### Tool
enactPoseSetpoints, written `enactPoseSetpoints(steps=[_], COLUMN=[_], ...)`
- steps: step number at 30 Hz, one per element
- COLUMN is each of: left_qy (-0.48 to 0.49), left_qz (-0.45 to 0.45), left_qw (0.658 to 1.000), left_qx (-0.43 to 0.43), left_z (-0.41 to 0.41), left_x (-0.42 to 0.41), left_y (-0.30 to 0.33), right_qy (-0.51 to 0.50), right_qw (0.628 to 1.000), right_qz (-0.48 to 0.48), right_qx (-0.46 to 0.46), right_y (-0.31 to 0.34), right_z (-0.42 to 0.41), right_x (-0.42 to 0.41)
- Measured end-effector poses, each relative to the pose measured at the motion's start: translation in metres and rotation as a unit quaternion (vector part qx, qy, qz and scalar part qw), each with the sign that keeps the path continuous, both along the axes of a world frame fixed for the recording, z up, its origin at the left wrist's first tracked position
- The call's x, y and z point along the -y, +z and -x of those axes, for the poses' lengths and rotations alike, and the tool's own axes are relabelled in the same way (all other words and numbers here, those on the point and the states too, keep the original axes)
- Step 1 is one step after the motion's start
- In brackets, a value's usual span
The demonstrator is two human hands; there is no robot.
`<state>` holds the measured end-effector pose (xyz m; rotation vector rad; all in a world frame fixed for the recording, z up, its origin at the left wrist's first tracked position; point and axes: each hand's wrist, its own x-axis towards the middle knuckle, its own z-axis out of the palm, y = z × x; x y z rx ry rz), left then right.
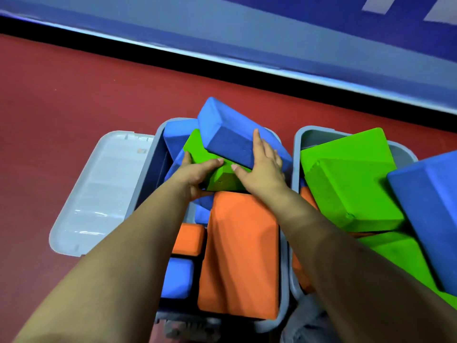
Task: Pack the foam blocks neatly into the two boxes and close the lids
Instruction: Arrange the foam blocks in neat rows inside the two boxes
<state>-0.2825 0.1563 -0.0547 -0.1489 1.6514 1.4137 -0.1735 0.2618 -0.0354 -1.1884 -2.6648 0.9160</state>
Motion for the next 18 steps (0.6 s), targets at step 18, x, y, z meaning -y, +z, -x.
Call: enactPoseSetpoints(steps=[18], left_qy=[-0.089], left_qz=[-0.115], left_qw=[0.980], left_qx=[-0.133], left_z=[0.007], left_x=[0.126], left_y=[0.096], right_qy=[0.206], right_qw=[0.952], right_qz=[-0.125], right_qx=[-0.189], right_y=[0.086], right_z=[-0.038], right_x=[0.030])
